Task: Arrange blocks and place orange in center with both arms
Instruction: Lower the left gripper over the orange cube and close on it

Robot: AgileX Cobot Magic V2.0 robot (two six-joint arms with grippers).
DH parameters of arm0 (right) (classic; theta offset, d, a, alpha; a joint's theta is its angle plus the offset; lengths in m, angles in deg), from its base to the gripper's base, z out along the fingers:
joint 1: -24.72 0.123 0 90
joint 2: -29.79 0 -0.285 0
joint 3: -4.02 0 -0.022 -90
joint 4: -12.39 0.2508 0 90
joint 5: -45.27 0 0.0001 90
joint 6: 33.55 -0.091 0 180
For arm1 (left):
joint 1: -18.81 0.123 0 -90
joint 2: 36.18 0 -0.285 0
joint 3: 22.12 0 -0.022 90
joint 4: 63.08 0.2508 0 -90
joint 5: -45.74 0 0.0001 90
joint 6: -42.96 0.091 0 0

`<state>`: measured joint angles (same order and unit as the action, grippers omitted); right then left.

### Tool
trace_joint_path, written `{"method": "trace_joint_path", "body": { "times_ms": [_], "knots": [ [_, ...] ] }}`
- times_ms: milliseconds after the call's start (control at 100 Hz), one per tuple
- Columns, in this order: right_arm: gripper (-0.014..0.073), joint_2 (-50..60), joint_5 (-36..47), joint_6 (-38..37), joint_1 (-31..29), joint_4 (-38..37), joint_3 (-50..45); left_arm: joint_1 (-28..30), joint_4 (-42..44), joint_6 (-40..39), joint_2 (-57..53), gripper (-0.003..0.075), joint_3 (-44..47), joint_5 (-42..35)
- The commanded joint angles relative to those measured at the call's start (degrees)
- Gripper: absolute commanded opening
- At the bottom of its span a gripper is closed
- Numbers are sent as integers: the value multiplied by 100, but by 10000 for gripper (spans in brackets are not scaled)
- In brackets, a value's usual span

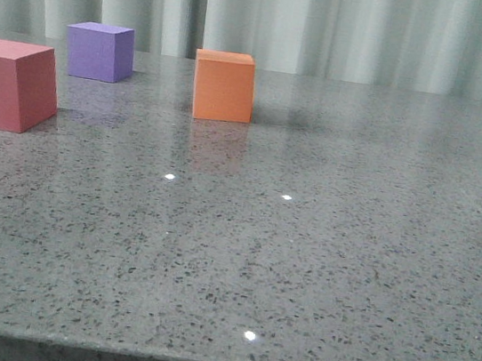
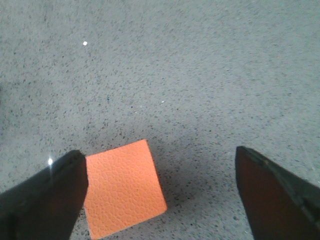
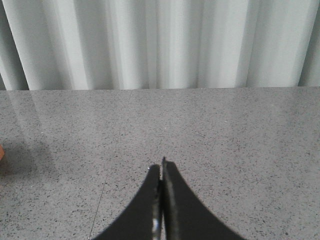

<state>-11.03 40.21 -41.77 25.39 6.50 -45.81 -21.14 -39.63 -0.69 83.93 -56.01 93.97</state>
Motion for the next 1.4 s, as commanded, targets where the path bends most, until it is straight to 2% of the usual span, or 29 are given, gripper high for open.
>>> {"method": "trace_joint_path", "body": {
  "times_ms": [0,510,1390],
  "knots": [
    [-69,16,441,47,-35,-12,159,-21,327,-300,-202,564,-219,-224],
    [-69,16,441,47,-35,-12,159,-21,707,-844,121,564,-219,34],
    [-69,16,446,47,-35,-12,159,-21,523,-849,708,561,-219,394]
  ]
}}
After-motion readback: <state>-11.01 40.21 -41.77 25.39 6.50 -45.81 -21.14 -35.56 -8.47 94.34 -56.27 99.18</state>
